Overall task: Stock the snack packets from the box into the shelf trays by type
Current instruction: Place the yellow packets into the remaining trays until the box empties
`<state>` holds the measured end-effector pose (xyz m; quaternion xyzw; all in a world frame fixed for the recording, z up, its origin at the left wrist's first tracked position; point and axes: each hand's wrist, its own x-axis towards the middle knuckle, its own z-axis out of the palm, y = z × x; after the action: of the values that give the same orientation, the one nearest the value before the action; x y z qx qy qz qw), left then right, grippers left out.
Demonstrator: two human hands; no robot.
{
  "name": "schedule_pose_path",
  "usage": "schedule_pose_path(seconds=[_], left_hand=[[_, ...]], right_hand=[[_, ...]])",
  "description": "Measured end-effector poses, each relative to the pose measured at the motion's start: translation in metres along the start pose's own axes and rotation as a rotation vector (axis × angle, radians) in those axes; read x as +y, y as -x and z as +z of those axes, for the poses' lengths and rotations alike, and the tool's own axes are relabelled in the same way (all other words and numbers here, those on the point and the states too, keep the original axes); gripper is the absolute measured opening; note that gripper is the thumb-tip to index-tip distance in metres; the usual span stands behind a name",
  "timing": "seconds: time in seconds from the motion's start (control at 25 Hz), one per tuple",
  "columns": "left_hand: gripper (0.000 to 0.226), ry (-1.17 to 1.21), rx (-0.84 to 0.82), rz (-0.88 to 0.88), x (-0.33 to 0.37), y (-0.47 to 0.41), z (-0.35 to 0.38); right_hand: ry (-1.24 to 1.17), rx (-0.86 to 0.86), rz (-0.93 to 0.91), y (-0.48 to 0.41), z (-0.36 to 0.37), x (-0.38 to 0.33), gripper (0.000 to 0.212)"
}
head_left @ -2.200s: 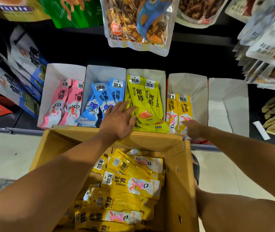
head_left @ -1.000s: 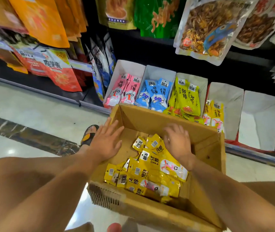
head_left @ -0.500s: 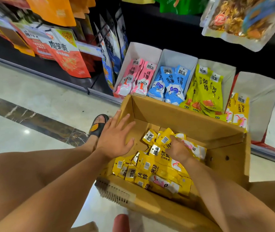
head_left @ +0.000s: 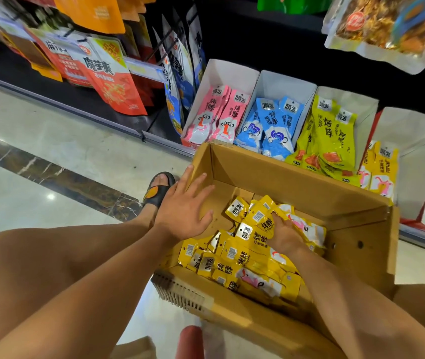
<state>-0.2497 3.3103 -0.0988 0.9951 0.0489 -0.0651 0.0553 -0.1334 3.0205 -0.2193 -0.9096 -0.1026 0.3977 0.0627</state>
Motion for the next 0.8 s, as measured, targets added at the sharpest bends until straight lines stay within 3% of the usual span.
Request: schedule_pose_path(seconds=[0.2, 0.28, 0.44, 0.64, 0.8], left_hand=[[0.067, -0.002, -0.007, -0.010, 0.000, -0.002, 0.002], [0.066, -0.008, 0.003, -0.001, 0.000, -0.001, 0.002], [0.063, 0.005, 0.059, 0.025, 0.000, 0.002, 0.001], [0.059, 0.039, 0.088, 0.010, 0.002, 0.001, 0.003], [0.061, 0.263, 0.095, 0.010, 0.023, -0.003, -0.007]], right_hand=[[0.072, 0.149, -0.043, 0.001, -0.007, -0.003, 0.024], [0.046, 0.127, -0.041, 0.004, -0.007, 0.001, 0.010], [-0.138, 0.181, -0.037, 0.017, -0.020, 0.011, 0.007], [-0.418, 0.357, -0.180, 0.047, -0.064, -0.013, 0.014], [-0.810, 0.339, -0.248, 0.062, -0.102, -0.058, 0.018]])
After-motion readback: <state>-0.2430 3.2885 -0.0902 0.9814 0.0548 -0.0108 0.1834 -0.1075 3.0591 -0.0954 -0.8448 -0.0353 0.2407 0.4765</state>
